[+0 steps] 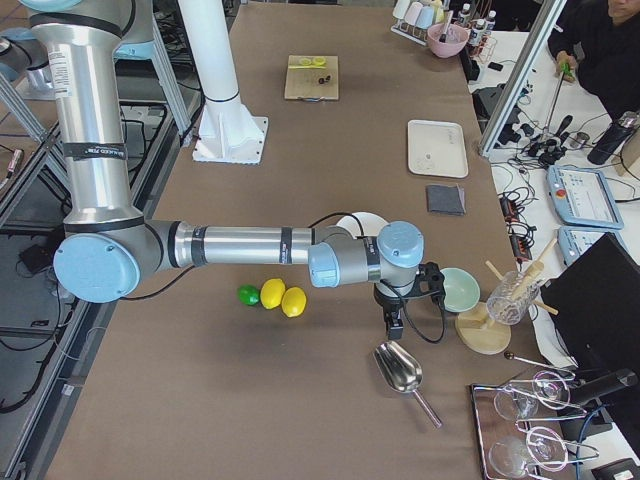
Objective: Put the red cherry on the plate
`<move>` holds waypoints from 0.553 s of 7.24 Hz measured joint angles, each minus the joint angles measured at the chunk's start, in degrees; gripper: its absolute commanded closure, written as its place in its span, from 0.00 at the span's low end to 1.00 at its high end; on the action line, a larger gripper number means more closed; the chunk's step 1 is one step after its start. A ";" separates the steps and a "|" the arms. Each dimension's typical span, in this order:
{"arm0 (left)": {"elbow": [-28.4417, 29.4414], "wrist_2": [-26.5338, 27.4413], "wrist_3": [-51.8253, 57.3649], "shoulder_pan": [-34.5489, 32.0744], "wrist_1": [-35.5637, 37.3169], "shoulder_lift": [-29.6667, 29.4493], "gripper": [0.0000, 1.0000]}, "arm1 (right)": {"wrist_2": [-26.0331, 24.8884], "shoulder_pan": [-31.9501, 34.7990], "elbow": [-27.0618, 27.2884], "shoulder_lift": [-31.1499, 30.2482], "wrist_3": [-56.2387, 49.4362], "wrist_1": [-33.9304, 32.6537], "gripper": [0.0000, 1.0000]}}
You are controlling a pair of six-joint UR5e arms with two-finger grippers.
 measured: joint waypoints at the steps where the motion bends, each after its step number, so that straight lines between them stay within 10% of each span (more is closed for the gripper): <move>1: 0.01 0.02 0.00 0.00 0.00 0.00 0.02 | 0.05 0.00 0.08 -0.33 0.13 0.79 0.00; 4: 0.01 0.08 -0.08 0.00 0.00 -0.08 0.02 | 0.04 0.00 0.20 -0.25 1.06 1.31 0.00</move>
